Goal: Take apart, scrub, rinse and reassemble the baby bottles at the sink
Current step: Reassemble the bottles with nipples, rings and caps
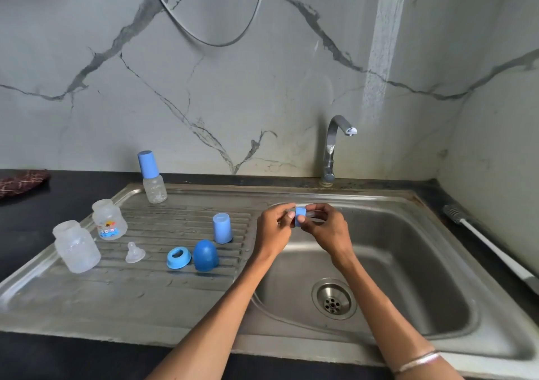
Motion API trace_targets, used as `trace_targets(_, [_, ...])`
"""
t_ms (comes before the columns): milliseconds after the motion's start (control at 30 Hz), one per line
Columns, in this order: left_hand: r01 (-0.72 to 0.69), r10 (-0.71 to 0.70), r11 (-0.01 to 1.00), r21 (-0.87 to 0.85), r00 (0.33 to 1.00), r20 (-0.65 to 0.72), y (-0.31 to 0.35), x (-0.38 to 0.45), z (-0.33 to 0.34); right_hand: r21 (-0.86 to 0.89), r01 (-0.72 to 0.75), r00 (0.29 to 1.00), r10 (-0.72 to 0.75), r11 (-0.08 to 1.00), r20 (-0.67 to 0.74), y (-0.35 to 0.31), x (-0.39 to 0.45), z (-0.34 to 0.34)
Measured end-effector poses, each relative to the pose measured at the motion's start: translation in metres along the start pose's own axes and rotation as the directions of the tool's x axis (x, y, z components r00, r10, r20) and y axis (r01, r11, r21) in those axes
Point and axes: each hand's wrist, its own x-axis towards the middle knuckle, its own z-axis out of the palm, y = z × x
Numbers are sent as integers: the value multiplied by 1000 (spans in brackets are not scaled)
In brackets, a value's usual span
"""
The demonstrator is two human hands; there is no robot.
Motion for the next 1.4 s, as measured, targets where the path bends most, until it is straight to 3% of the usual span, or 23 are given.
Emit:
trace_targets(167, [54, -60, 990, -134, 998, -36, 2, -2, 3, 306, -112, 982, 58, 945, 183, 7, 1, 0])
trace_targets(267, [86, -90, 979, -182, 996, -12, -1, -2, 2, 408, -153, 977, 75, 900, 201, 8, 1, -1])
trace_targets(400, [186, -190, 892, -411, 981, 32, 4, 0, -1, 531, -217, 967, 106, 819, 232, 5, 2, -5])
trace_targets(567, [382, -320, 797, -468, 924, 209, 5, 0, -5, 493, -202, 957, 63, 847, 283, 7, 1, -2])
trace_targets(700, [489, -409, 669, -560, 871, 272, 6, 2, -6, 417, -147, 963, 33, 897, 269, 7, 3, -1])
trace_targets(833, [543, -407, 486, -685, 834, 373, 12, 1, -11, 414, -159, 965, 53, 896, 257, 6, 4, -4])
trace_targets(967, [581, -402, 395, -712, 806, 435, 15, 2, -12, 430, -129, 970, 23, 894, 242, 2, 4, -6])
trace_targets(1067, [606, -425, 382, -698, 786, 449, 19, 2, -15, 426, -99, 973, -2, 899, 229, -2, 2, -6])
trace_targets(1300, [627, -408, 487, -608, 779, 476, 26, 6, -17, 398, 13, 993, -60, 917, 106, -12, -4, 3])
trace_targets(1400, [622, -417, 485, -614, 782, 463, 25, 6, -17, 389, 35, 993, -77, 921, 92, -13, -6, 6])
